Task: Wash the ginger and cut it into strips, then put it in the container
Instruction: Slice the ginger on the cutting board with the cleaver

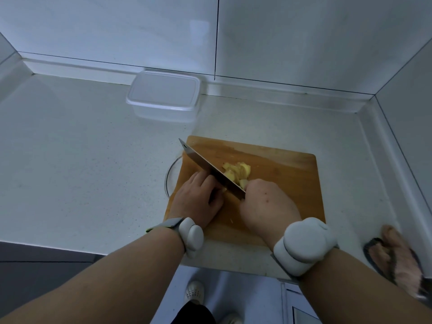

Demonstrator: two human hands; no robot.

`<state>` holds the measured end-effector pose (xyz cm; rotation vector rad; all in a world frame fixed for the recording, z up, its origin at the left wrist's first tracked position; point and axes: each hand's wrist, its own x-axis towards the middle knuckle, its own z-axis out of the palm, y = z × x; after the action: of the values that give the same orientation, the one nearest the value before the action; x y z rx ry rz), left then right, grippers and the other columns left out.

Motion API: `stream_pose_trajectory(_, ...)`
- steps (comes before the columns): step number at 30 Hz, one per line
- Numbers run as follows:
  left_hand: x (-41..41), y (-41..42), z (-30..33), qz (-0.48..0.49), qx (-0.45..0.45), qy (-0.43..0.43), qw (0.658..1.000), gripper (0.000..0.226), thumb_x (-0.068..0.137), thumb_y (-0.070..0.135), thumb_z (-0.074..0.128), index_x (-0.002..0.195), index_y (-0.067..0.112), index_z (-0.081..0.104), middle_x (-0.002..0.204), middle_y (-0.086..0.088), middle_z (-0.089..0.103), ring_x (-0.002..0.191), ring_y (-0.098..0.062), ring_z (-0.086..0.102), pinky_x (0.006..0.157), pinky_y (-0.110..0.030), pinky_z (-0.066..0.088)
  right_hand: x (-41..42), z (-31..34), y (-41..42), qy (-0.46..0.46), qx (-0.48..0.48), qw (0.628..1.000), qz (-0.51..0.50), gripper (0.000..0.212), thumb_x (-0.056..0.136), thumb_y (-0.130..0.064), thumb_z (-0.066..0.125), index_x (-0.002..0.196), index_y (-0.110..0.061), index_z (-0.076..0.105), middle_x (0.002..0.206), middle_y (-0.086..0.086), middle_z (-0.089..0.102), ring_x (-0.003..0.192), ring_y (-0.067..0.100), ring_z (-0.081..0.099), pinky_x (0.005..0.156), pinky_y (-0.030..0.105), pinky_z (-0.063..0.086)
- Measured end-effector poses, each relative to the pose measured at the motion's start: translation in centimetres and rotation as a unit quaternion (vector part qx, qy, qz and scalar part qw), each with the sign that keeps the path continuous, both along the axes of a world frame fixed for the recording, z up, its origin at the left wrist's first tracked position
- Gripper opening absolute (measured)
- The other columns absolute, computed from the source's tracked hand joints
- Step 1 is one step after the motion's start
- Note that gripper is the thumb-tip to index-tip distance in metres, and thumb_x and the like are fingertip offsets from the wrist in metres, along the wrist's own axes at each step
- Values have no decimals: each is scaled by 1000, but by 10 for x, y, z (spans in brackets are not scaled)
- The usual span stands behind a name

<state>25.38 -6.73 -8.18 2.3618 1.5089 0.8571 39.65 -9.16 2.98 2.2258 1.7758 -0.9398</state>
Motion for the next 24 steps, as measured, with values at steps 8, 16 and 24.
stream_pose_trajectory(8,0,1,-3,-3,1,2,1000,20,82,29,56,88,12,62,89,-4,62,79,-21,56,66,-21,39,-7,-9,6,-2,-6,1000,-10,17,96,-10,49,91,-15,65,77,3,62,64,18,58,61,29,50)
stream_pose_trajectory(16,1,1,-2,9,29,-6,1000,16,79,27,59,83,11,59,83,-3,58,75,-15,47,61,-19,33,-12,-16,17,7,-7,1000,-4,23,97,-9,48,77,-13,58,71,3,56,57,17,51,52,26,41)
stream_pose_trajectory(24,4,-1,3,27,31,-7,999,19,80,32,54,82,13,58,79,-1,59,70,-15,50,59,-19,33,-14,-18,23,24,-4,1000,3,28,98,-11,47,71,-13,52,68,3,52,54,15,47,47,24,36)
